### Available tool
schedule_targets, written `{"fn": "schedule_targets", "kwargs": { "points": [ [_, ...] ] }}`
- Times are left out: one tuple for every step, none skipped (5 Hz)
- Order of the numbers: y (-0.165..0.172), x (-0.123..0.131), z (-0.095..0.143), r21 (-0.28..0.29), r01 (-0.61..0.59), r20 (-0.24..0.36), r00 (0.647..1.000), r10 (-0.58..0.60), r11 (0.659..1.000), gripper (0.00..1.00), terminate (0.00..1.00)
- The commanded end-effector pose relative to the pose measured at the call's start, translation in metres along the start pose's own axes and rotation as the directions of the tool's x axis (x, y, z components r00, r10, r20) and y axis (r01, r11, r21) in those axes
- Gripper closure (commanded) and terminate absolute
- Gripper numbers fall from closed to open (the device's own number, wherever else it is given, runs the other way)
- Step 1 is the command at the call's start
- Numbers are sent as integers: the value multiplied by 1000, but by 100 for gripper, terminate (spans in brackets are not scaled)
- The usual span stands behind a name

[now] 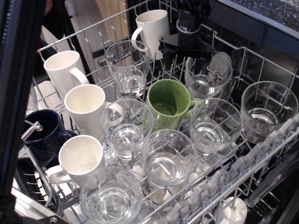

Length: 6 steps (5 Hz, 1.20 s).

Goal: Pick up any cup

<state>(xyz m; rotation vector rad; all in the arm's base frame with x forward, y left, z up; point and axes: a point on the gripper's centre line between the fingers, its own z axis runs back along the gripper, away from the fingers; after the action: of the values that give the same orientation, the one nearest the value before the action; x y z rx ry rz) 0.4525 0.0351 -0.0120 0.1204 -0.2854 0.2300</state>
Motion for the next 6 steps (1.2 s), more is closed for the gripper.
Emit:
{"fn": "schedule_targets", "kwargs": {
  "points": [
    [-8,31,8,7,-48,104,993,47,999,0,0],
    [-8,31,-2,37,-69,126,990,64,997,0,0],
    [-7,27,-14,71,-77,142,988,66,995,0,0],
    [-4,25,-21,89,-76,141,988,63,993,100,0],
    [-6,27,-20,87,-91,116,990,80,992,100,0],
    [-8,30,-15,71,-107,100,990,99,992,100,0]
  ]
}}
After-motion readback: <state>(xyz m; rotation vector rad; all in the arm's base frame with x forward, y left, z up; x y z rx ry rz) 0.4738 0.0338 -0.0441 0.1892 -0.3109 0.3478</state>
